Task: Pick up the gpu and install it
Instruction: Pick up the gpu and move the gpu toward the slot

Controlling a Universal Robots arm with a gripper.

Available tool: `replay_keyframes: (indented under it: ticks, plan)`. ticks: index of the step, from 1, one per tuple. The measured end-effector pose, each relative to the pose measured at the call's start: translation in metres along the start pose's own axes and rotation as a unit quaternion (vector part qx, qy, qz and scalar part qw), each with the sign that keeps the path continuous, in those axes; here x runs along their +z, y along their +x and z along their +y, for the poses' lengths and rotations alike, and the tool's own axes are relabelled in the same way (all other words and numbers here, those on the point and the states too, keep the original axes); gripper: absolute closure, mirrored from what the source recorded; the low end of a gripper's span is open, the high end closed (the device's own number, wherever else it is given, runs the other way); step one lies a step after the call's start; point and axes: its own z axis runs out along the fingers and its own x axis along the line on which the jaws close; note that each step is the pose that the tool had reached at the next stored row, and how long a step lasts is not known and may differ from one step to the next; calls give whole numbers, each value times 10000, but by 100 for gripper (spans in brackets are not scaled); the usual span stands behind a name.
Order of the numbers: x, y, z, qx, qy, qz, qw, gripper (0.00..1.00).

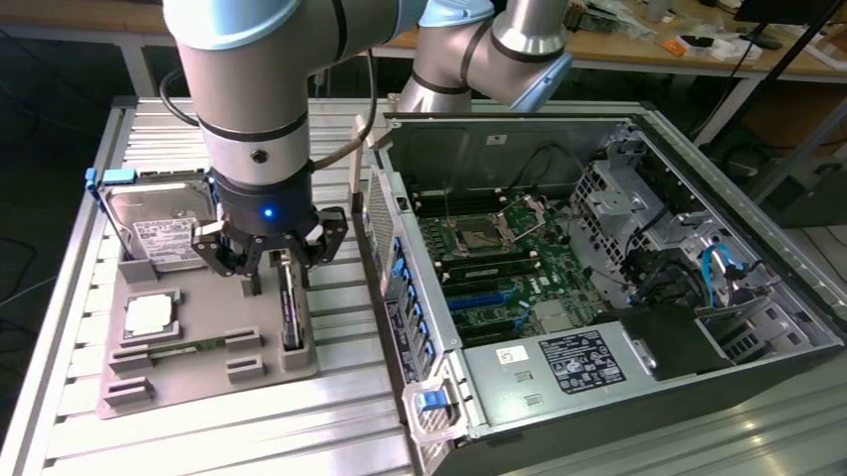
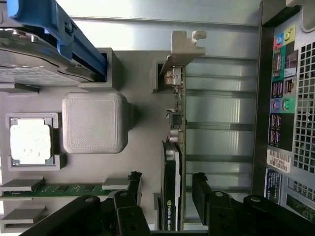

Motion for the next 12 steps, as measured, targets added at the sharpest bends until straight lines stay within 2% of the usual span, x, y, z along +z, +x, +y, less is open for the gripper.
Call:
replay_keyframes:
  ticks: [12]
  plan:
    - [75,-36,-2,0,1,1,10000,46]
